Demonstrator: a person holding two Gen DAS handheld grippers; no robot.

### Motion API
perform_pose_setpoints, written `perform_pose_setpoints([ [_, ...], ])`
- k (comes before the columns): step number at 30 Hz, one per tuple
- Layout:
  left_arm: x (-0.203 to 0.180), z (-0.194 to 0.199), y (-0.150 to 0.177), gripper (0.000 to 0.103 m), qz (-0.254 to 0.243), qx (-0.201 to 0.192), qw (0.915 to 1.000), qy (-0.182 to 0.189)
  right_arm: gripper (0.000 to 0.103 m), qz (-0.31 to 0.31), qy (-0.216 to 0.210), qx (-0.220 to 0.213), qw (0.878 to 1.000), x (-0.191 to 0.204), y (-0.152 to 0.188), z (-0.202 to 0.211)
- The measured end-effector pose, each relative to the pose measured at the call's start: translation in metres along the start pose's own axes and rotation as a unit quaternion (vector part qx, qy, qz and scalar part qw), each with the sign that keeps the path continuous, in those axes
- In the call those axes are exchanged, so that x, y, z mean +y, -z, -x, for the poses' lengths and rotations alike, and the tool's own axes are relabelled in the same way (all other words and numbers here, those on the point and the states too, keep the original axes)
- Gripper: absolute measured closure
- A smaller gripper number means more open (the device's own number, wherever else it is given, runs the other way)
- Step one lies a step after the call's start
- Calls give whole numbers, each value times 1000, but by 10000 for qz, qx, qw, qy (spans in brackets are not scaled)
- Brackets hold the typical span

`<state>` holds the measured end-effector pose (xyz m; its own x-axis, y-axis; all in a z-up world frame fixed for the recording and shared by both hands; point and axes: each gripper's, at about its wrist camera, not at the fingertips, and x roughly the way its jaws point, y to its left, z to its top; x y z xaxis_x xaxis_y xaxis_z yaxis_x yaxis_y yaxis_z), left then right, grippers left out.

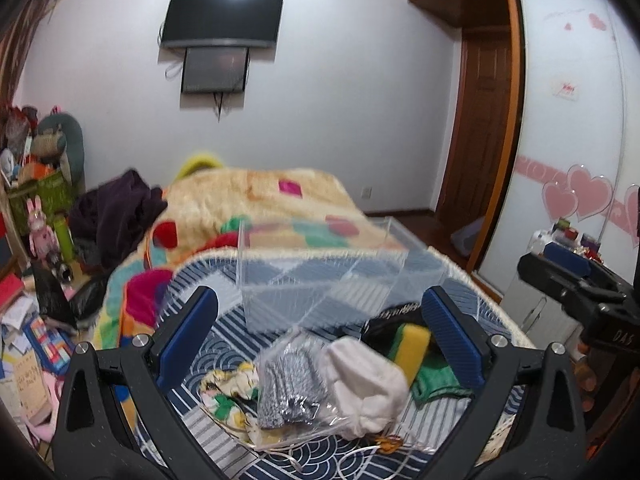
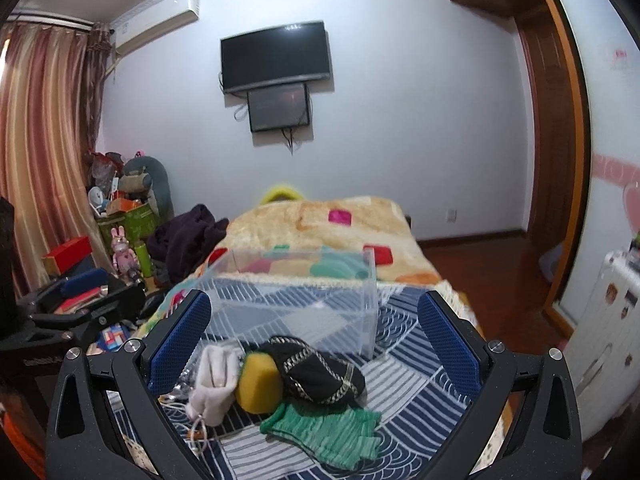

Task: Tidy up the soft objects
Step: 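Grasp the black knit hat with the right tool while the left tool grasps the silver packet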

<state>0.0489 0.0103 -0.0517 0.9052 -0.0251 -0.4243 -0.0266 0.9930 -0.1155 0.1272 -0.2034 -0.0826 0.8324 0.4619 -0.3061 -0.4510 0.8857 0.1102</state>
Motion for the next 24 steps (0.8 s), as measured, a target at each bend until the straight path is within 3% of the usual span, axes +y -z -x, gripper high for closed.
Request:
perform_pose_setpoints([
  [7, 5, -37, 23, 0, 137, 637, 9978, 118, 0, -137, -39, 495, 9987, -10, 17, -24],
  [11, 3, -50, 33, 1, 207, 837, 9957, 338, 7, -184, -114, 760, 9969, -14, 25, -33],
  [15, -8, -60, 40, 16, 91, 1079, 9928, 513, 16, -190, -195, 1007, 9945, -15, 32, -44],
  [21, -13, -70, 49, 22, 106, 1227, 9901, 669, 31, -234, -354, 1344, 9900, -17, 43, -59],
  [24, -15, -74, 51, 34, 55, 1341, 9871, 871, 42, -272, -447, 1497, 9873, -19, 47, -66],
])
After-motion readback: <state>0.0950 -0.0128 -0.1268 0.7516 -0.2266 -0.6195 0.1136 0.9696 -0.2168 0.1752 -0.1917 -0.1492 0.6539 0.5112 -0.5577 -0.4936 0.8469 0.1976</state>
